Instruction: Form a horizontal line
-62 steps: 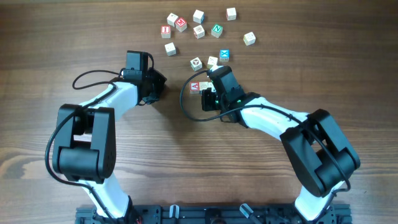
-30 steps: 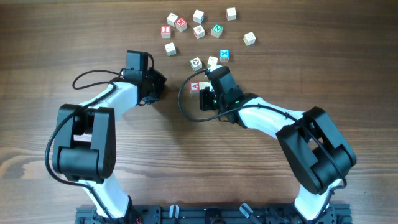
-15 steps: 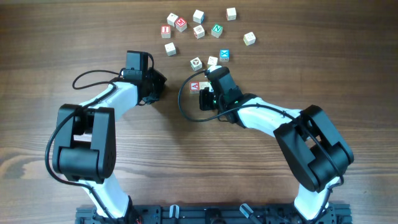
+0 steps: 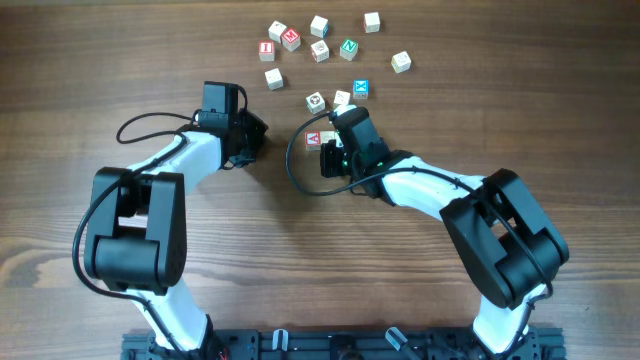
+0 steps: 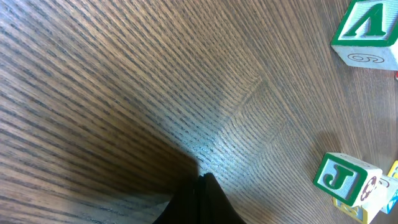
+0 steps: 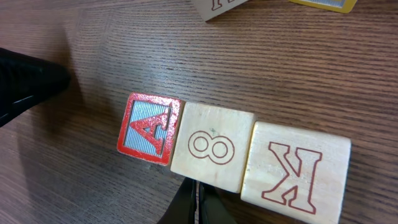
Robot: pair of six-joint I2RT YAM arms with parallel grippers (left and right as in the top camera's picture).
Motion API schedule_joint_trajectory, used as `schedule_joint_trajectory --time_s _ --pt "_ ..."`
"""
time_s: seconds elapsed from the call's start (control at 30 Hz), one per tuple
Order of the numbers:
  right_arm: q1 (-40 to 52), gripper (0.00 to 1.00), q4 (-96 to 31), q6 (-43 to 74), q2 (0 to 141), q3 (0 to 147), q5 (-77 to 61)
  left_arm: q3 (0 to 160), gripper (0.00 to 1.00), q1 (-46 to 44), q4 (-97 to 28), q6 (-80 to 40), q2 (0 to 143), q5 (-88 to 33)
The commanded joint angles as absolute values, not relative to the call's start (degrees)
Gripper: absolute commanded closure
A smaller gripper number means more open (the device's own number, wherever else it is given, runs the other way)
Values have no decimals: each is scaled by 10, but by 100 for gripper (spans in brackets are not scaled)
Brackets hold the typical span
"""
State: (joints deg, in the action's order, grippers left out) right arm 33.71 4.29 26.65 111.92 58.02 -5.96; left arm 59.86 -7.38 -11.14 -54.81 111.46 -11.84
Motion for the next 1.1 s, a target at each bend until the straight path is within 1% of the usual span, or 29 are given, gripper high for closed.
schedule_joint_trajectory --time_s 0.0,0.47,0.57,1.07 --pt "342 95 38 256 1131 592 -62 545 94 -73 -149 -546 1184 -46" --pt "342 95 -15 272 1119 592 -27 545 94 -73 -152 -544 1184 -33" --pt "342 95 -27 298 1119 592 -5 545 94 -73 -153 -544 1184 -29" --pt "342 95 -62 336 1106 592 41 545 93 -73 -157 -544 1184 -20"
